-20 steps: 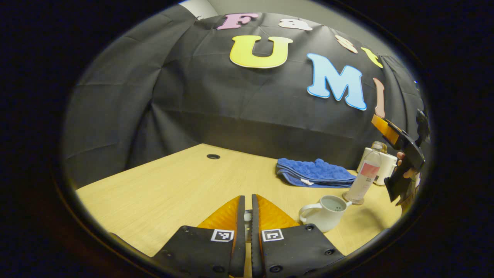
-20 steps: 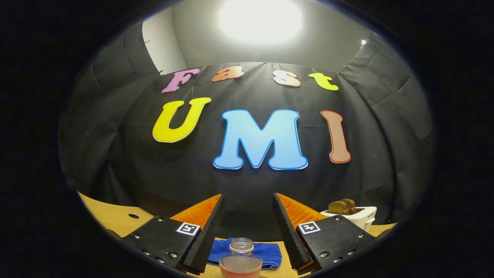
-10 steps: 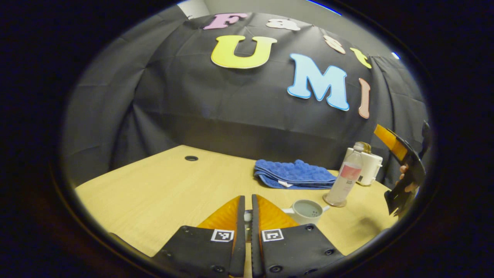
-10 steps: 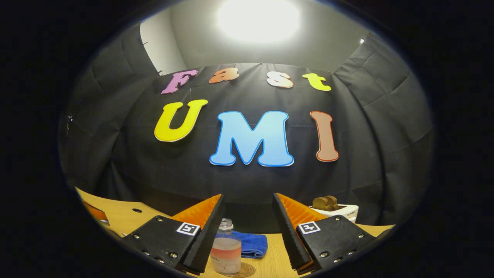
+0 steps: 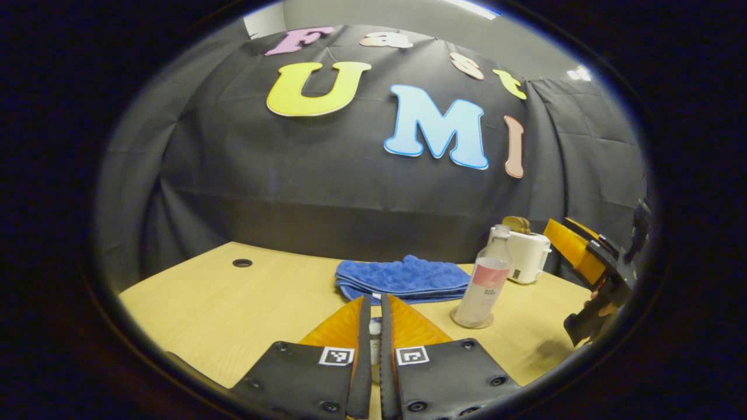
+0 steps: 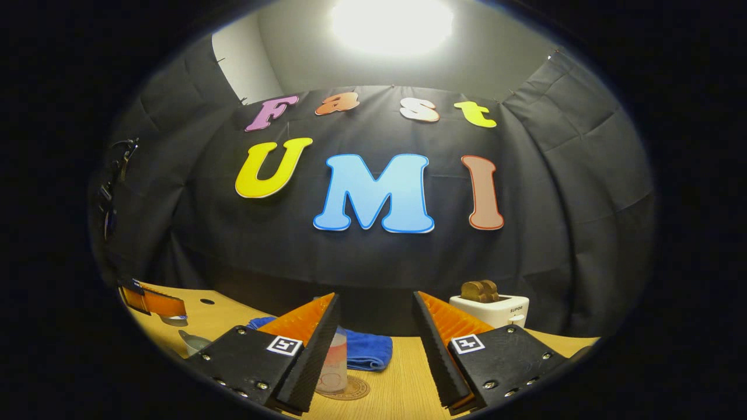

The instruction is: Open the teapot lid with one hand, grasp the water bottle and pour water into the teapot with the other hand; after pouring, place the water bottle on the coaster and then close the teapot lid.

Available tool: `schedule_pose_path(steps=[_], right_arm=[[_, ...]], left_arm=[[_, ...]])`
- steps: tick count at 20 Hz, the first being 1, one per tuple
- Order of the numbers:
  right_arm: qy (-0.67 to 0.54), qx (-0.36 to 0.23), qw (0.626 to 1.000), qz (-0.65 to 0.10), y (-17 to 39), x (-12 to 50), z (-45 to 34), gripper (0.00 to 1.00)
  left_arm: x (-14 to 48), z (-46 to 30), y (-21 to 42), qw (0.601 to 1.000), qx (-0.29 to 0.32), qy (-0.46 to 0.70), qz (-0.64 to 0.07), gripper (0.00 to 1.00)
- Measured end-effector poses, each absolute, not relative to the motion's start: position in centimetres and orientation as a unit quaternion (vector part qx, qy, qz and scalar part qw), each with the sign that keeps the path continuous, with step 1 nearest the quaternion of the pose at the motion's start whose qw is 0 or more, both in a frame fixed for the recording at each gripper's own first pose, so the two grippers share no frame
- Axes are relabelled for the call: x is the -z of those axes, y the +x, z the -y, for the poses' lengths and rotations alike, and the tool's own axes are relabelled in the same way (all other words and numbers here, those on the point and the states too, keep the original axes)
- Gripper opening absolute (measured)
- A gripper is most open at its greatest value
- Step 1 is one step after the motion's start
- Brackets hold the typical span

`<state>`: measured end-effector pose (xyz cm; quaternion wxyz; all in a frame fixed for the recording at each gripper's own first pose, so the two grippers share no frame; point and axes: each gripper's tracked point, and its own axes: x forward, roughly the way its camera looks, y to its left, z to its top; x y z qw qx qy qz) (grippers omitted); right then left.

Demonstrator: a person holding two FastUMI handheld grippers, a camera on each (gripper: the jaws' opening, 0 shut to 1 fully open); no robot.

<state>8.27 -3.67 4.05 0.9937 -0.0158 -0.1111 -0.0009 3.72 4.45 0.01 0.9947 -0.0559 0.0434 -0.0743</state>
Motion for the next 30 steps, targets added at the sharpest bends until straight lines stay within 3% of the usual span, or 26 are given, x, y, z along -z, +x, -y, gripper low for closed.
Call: schedule_pose_path(steps=[21,26,30], right_arm=[[0.005,0.001,0.995,0.098,7.9,-3.4,4.7,0.77],[0.006,-0.005,0.995,0.099,7.8,-3.4,4.2,0.77],[0.011,-0.012,0.995,0.095,7.6,-3.3,3.5,0.77]], left_arm=[[3.2,-1.3,5.3,0.996,0.064,0.014,-0.064,0.13],[2.9,-1.2,5.3,0.996,0.065,0.012,-0.059,0.23],[1.9,-1.7,4.3,0.997,0.059,0.003,-0.047,0.22]])
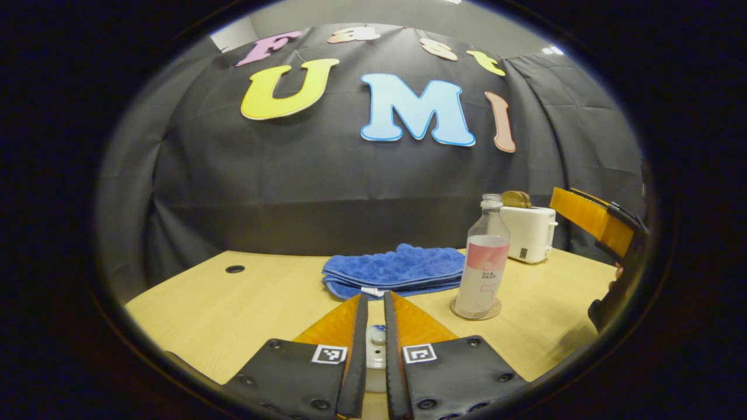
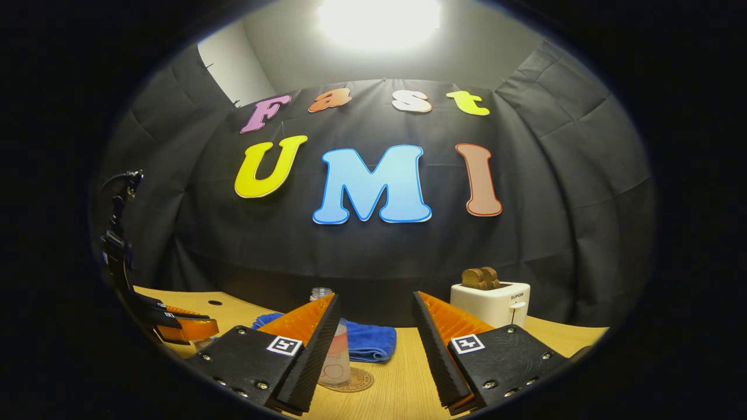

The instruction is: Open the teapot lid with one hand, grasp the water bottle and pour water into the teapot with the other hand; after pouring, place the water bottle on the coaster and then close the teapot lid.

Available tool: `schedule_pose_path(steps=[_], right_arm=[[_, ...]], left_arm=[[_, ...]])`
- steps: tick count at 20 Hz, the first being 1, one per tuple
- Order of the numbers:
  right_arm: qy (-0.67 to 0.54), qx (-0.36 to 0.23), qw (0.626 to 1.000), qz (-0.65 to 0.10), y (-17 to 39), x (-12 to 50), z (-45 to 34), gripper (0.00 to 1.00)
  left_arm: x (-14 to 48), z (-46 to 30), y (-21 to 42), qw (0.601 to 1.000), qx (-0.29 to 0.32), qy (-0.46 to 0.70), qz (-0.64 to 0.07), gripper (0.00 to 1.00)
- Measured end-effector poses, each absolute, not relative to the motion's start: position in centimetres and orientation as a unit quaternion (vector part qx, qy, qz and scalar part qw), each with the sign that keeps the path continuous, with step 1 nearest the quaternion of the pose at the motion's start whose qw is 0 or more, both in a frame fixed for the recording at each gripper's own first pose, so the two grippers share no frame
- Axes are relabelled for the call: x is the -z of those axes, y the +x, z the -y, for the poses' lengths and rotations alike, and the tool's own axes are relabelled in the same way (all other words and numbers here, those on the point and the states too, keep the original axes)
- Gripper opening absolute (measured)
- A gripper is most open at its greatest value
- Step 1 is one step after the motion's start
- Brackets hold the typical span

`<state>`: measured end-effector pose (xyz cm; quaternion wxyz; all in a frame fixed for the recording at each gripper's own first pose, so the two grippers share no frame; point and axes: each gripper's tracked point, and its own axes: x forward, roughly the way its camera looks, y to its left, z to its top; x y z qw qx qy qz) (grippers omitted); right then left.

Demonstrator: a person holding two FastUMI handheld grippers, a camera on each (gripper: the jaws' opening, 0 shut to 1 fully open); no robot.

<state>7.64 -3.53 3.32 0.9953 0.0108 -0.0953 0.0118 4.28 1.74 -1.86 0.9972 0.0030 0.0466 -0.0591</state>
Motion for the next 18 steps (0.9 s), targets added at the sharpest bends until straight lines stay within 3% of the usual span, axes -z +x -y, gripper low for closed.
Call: schedule_pose_path(steps=[11,18], right_arm=[[0.028,-0.054,0.996,0.060,1.3,-2.0,-2.4,0.77],[0.025,-0.052,0.998,0.029,-2.9,-0.7,-4.3,0.78]], left_arm=[[-2.4,-2.4,-4.7,0.998,0.051,-0.028,-0.002,0.16],[-3.1,-1.8,-9.4,0.998,0.051,-0.025,0.024,0.16]])
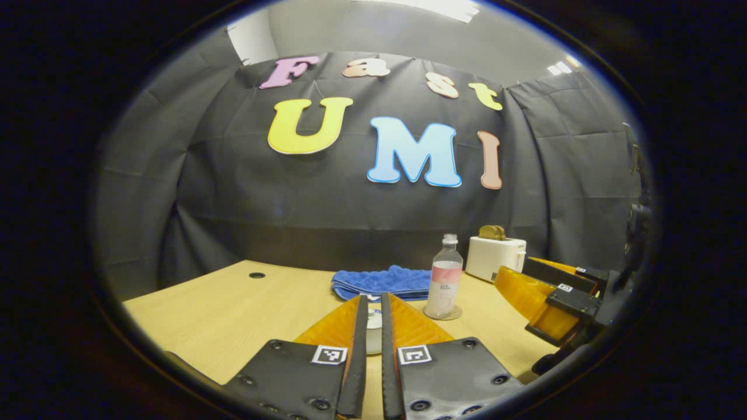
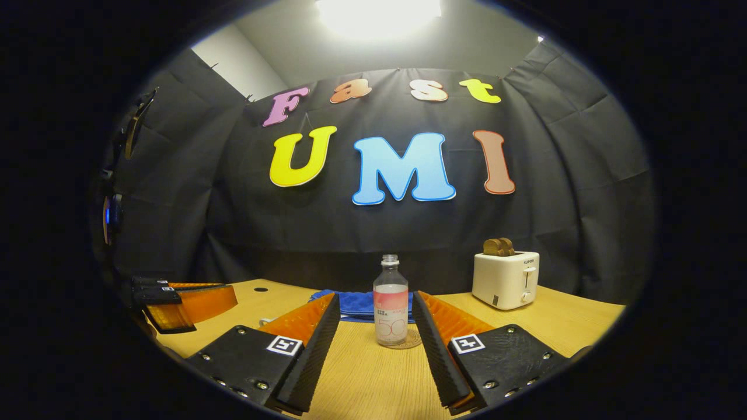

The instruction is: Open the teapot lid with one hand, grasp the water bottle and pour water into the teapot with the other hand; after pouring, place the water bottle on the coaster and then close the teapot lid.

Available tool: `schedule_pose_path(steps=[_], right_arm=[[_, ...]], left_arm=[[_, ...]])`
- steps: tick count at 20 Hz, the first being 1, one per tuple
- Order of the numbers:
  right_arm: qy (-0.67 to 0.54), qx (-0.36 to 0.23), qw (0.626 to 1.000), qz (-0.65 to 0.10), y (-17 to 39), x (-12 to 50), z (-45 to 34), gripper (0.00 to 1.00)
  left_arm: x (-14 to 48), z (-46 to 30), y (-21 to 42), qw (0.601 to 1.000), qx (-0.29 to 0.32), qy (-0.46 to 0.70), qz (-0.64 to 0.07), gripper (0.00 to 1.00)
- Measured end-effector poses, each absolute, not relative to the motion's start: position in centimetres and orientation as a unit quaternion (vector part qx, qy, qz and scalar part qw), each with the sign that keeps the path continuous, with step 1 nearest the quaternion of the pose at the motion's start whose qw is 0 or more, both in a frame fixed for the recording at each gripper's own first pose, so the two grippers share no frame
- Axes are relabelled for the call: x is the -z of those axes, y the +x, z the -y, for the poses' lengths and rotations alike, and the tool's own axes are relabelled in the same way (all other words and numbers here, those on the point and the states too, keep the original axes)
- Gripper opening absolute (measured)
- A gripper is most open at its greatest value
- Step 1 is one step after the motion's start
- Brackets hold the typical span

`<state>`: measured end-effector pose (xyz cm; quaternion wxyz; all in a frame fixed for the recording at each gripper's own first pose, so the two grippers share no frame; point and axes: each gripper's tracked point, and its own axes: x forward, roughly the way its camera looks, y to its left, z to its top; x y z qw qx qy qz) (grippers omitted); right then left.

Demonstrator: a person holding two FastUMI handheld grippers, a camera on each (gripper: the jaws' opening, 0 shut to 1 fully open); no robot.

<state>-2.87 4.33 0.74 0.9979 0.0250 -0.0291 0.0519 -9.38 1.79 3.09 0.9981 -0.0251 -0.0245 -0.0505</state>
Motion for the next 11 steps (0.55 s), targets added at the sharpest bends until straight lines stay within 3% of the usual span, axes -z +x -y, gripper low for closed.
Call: schedule_pose_path(steps=[11], right_arm=[[0.031,-0.051,0.998,-0.027,-5.7,2.4,-5.8,0.78]], left_arm=[[-0.8,-1.4,-12.5,0.998,0.052,-0.017,0.017,0.18]])
